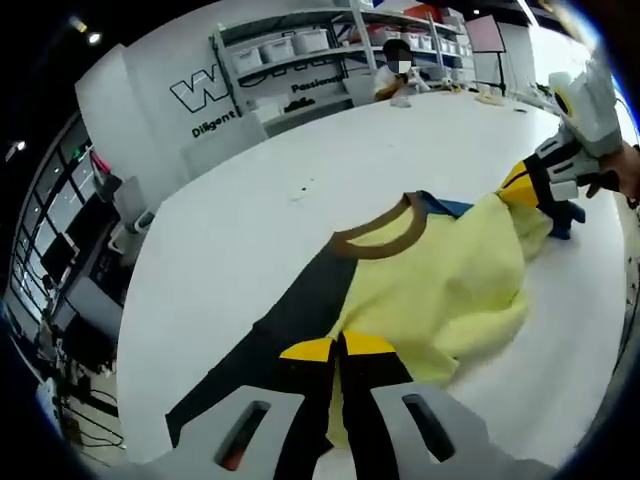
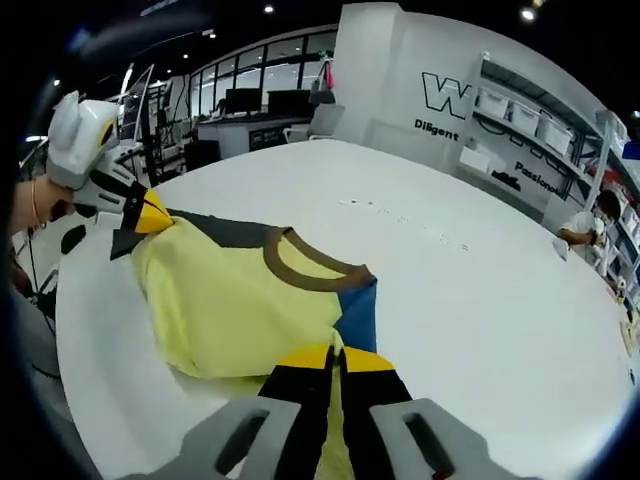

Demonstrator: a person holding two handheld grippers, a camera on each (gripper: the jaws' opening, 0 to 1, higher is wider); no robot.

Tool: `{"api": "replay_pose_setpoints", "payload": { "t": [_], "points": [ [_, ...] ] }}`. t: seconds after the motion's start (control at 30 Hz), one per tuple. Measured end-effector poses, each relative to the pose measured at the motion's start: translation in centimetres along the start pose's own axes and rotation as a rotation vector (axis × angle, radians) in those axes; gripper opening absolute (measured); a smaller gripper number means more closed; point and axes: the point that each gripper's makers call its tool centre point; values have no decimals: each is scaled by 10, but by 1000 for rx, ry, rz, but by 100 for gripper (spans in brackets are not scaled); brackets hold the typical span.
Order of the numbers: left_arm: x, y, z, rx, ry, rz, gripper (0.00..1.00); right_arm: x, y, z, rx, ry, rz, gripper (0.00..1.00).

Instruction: Fold the garment on the visible template until the final outline fits inside the template.

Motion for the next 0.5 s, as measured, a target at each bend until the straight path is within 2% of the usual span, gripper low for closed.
{"api": "replay_pose_setpoints", "payload": {
  "t": [0.07,0.33,0.5],
  "points": [
    [1,-9,2,-13,-25,3,6,2,-5,2,-7,-4,1,0],
    [-3,-28,10,-45,-7,-5,6,8,-27,9,-24,-29,-2,0],
    [-5,-36,12,-13,-30,-25,6,9,-34,15,-37,-38,1,0]
  ]
}}
Point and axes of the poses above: the point that each gripper's makers call its tool centre point, and the gripper's own axes: y roughly backward along the fingers, x roughly to its right, z roughly out of its underside, and after that the axes turned 1 degree about -y, right-handed
